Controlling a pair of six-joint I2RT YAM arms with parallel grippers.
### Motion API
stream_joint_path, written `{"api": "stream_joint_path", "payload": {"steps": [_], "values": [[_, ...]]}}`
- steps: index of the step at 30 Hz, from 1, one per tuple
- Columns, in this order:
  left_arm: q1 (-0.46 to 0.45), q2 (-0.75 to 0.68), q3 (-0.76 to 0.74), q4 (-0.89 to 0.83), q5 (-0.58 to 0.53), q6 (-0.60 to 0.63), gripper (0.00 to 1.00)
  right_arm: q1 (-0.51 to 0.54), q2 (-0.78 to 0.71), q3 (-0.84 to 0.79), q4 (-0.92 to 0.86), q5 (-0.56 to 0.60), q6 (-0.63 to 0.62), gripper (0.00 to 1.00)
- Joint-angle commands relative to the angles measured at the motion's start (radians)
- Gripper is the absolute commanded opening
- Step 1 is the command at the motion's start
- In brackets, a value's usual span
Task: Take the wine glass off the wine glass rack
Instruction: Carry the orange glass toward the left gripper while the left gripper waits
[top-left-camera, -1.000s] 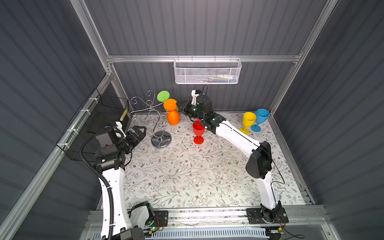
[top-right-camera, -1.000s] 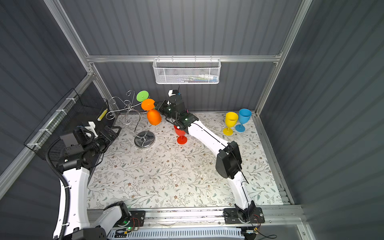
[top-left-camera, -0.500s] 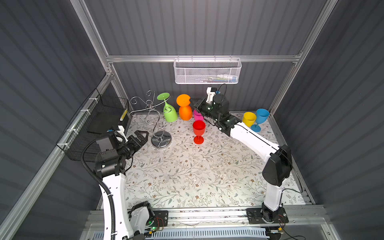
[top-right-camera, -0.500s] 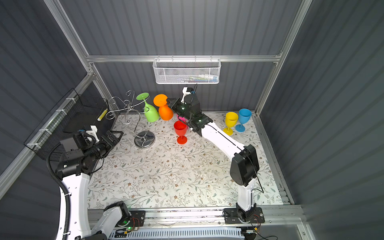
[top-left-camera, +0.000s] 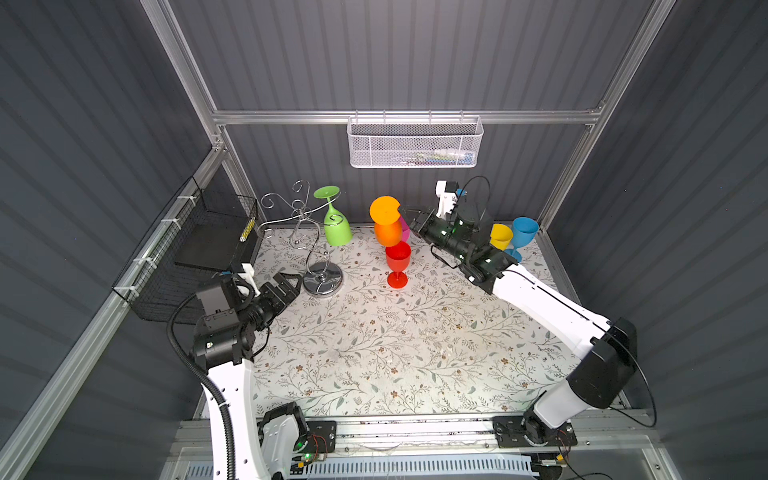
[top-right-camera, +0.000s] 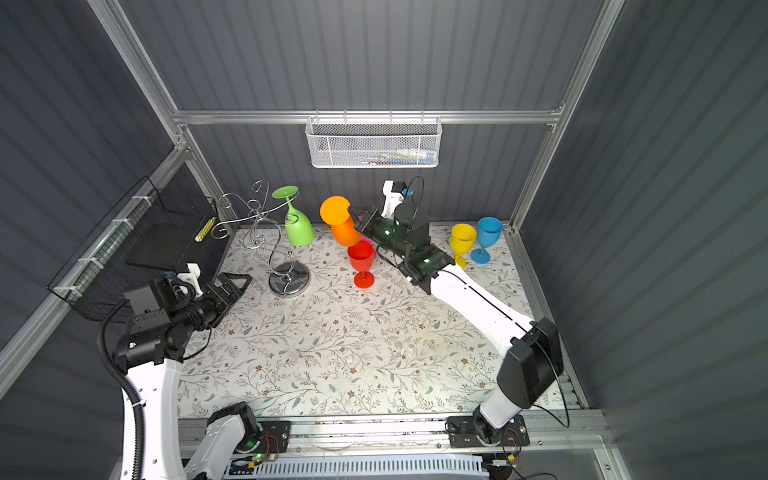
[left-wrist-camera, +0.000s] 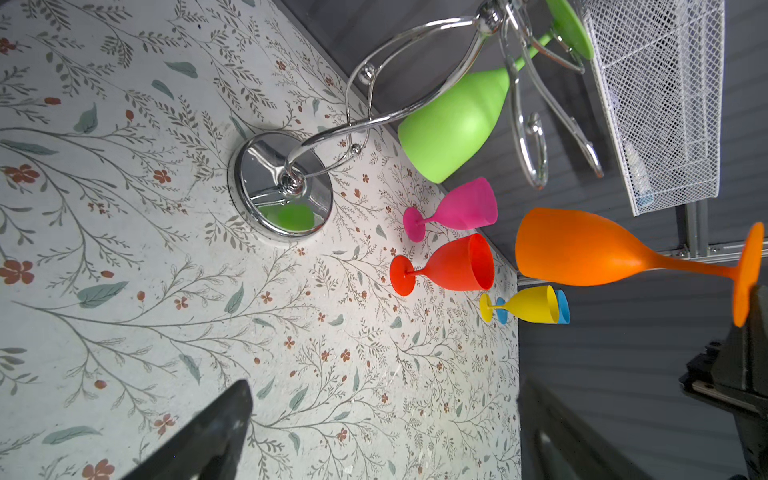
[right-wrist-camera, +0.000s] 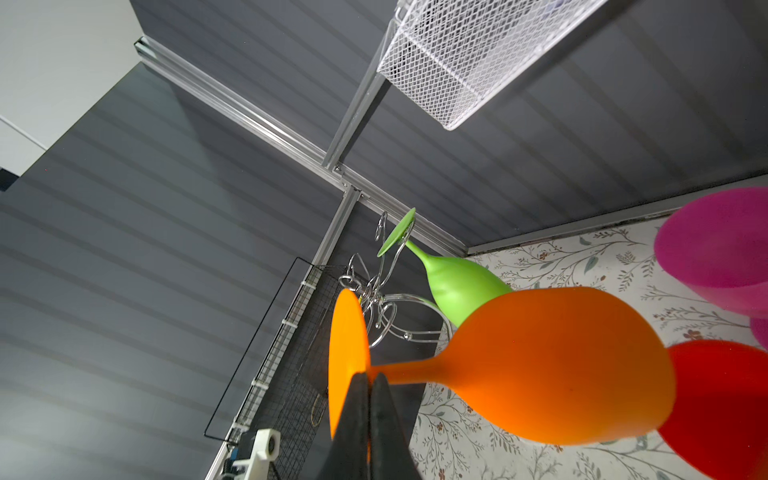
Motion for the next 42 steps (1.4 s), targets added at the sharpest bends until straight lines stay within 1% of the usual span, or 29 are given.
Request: {"api": "stream_joint_path", "payload": {"steps": [1, 5, 7, 11, 14, 20, 25, 31, 35, 38, 42], "values": [[0.007, -0.008, -0.023, -0.036, 0.042, -0.015, 1.0, 0.002, -0.075, -0.062, 0.002, -0.016, -0.084, 0.0], [0.007, -0.017, -0.051, -0.033, 0.045, -0.057, 0.99, 0.014, -0.162, -0.132, -0.048, -0.012, -0.151, 0.0], [0.007, -0.02, -0.073, -0.012, 0.08, -0.097, 0.99, 0.029, -0.198, -0.168, -0.06, 0.004, -0.179, 0.0], [0.006, -0.033, -0.103, 0.006, 0.113, -0.165, 0.97, 0.07, -0.238, -0.221, -0.09, 0.02, -0.244, 0.0], [0.007, -0.044, -0.122, 0.011, 0.126, -0.208, 0.97, 0.117, -0.269, -0.254, -0.108, 0.054, -0.317, 0.0], [0.006, -0.048, -0.135, 0.005, 0.174, -0.294, 0.96, 0.25, -0.293, -0.269, -0.146, 0.153, -0.51, 0.0], [0.006, -0.043, -0.113, -0.045, 0.182, -0.34, 0.95, 0.33, -0.273, -0.288, -0.12, 0.197, -0.632, 0.0], [0.006, -0.032, -0.079, -0.119, 0.178, -0.394, 0.91, 0.428, -0.226, -0.314, -0.037, 0.243, -0.792, 0.0], [0.006, -0.027, -0.057, -0.165, 0.161, -0.44, 0.87, 0.481, -0.18, -0.333, 0.032, 0.281, -0.888, 0.0], [0.006, -0.026, -0.056, -0.185, 0.156, -0.479, 0.83, 0.508, -0.134, -0.333, 0.078, 0.304, -0.945, 0.0], [0.006, -0.017, -0.068, -0.192, 0.187, -0.53, 0.78, 0.542, -0.075, -0.333, 0.142, 0.337, -1.021, 0.0]]}}
